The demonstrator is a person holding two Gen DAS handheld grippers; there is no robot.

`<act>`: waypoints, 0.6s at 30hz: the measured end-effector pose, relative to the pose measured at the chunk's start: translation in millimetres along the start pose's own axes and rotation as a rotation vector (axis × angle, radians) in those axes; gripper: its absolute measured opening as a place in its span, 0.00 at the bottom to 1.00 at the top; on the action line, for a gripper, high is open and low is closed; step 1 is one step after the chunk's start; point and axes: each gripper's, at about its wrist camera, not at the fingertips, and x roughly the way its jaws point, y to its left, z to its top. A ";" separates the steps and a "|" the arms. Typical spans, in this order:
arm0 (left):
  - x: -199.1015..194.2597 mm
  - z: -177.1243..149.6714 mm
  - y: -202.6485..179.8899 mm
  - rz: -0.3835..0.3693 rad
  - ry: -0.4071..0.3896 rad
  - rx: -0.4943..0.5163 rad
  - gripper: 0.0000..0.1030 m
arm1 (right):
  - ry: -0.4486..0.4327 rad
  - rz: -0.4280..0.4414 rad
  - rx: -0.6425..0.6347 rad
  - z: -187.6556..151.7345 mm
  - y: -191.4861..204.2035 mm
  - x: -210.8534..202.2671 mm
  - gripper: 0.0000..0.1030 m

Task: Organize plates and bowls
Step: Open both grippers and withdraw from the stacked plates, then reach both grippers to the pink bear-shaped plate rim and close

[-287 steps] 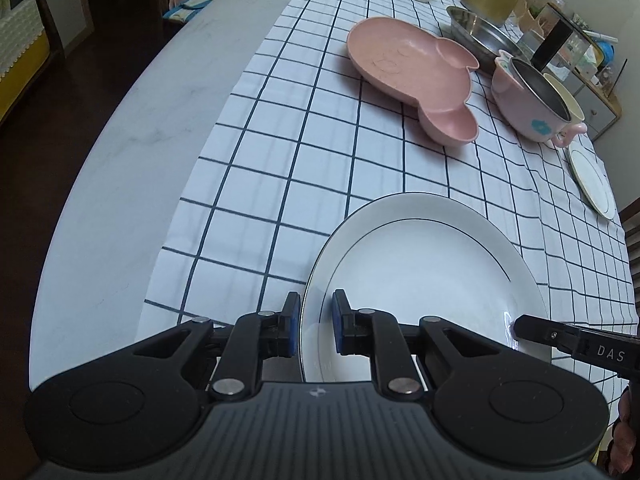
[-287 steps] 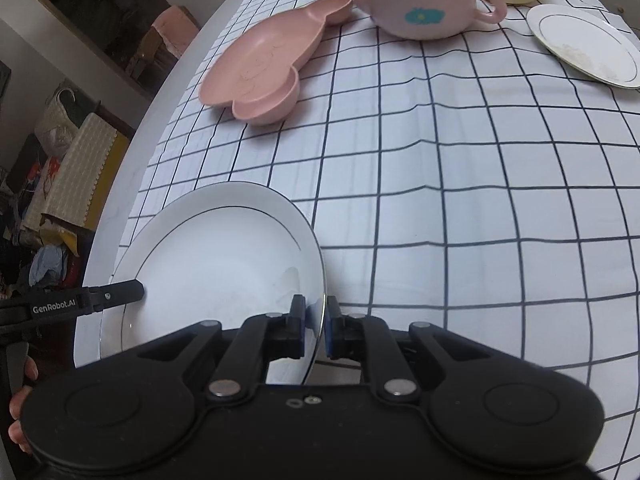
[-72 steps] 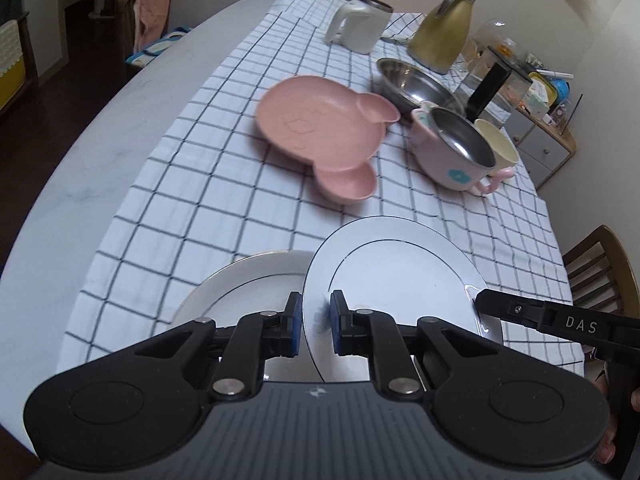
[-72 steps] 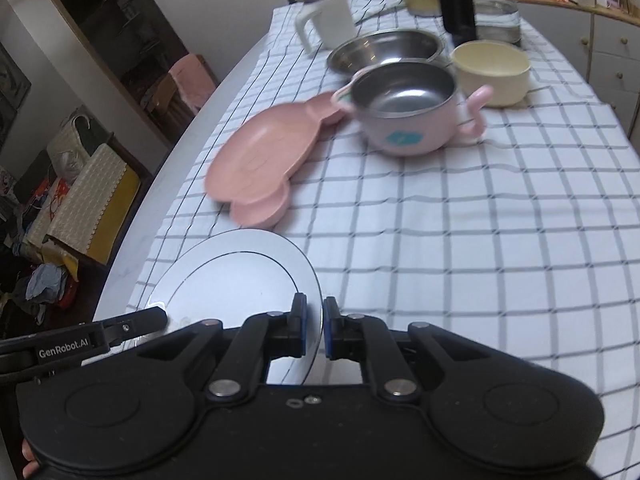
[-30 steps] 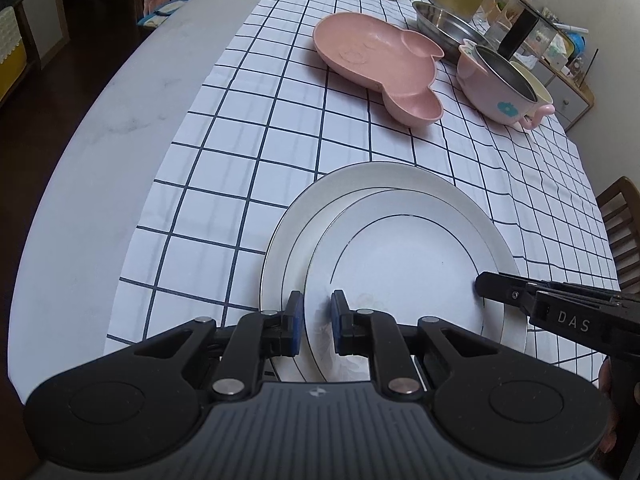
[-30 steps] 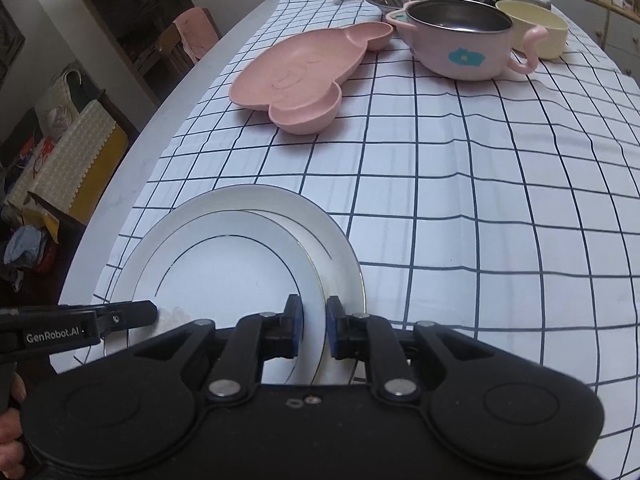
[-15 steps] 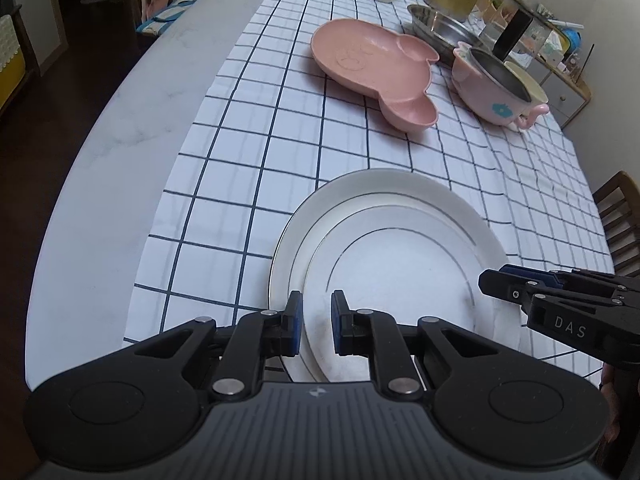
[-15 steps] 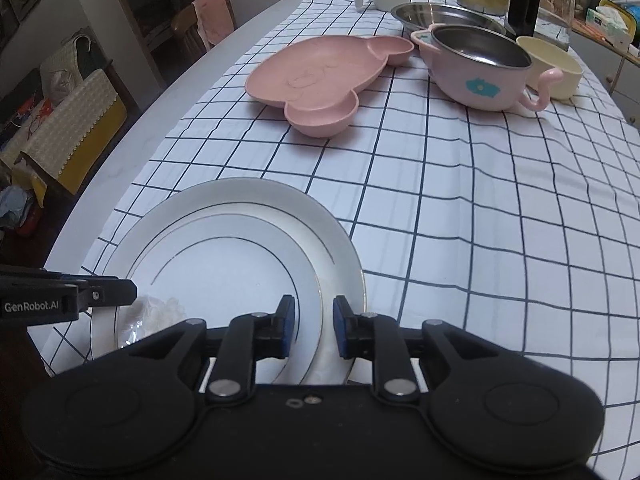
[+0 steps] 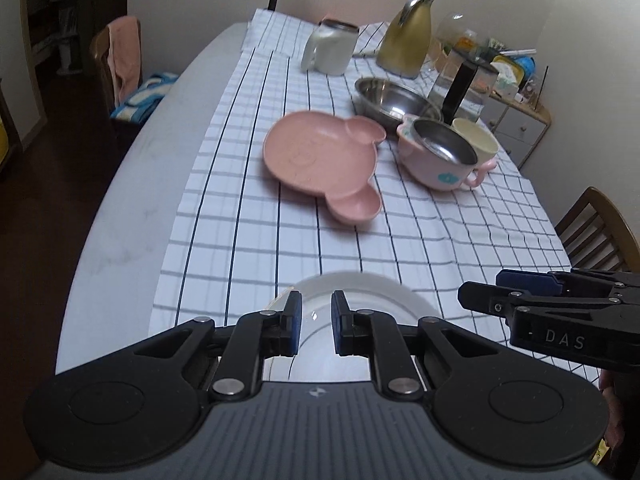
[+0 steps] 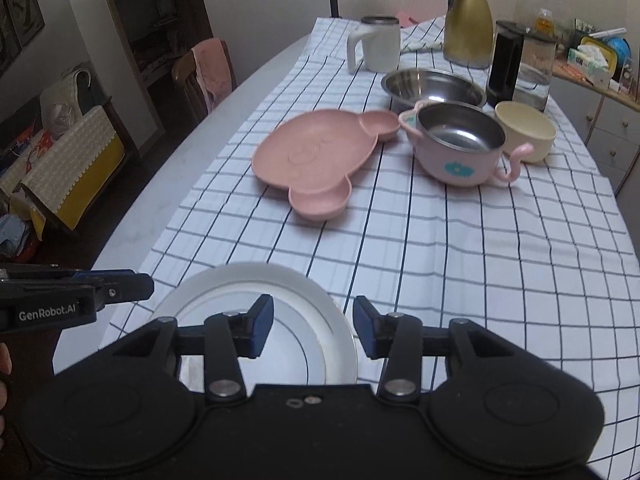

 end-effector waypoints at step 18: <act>-10.9 51.0 -24.0 0.014 -0.141 0.109 0.55 | -0.157 -0.058 -0.002 43.7 5.6 -37.5 0.77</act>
